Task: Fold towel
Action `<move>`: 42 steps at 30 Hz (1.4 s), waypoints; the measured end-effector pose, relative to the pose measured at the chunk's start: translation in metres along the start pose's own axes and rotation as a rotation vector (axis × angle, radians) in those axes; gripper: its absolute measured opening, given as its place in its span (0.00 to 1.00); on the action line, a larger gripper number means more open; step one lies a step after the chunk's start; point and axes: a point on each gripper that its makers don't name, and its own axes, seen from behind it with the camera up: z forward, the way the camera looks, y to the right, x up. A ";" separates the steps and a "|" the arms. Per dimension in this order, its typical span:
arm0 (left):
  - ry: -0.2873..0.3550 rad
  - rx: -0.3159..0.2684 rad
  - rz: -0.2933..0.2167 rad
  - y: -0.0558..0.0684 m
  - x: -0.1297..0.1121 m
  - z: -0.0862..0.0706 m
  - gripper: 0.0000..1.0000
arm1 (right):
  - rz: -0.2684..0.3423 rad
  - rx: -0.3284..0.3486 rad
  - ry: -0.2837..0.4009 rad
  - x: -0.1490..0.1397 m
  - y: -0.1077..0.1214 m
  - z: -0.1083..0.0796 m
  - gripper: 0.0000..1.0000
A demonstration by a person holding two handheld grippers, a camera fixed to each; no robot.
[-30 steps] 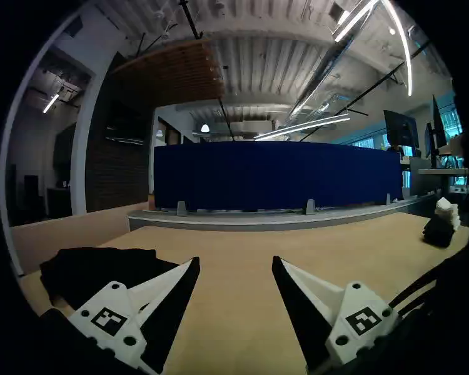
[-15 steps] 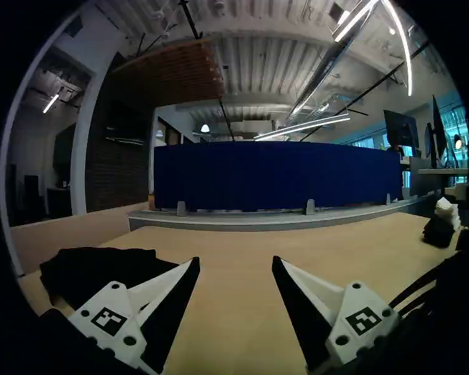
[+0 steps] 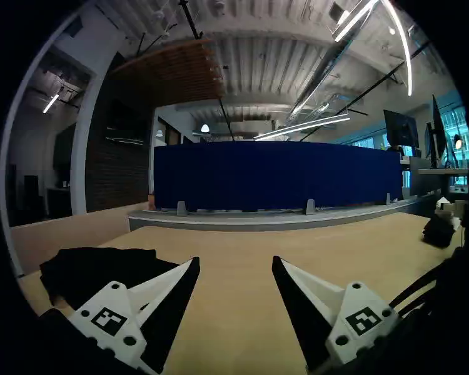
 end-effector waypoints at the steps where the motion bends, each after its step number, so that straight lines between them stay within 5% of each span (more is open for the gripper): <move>1: 0.000 0.000 0.000 0.000 0.000 0.000 0.85 | -0.001 0.001 0.000 0.000 -0.001 0.000 0.99; 21: 0.000 0.000 0.000 0.000 0.000 0.001 0.85 | -0.054 0.025 0.011 -0.009 -0.028 -0.002 0.99; 42: 0.000 0.000 0.000 -0.001 0.001 0.001 0.85 | -0.099 0.028 0.027 -0.007 -0.032 -0.006 0.99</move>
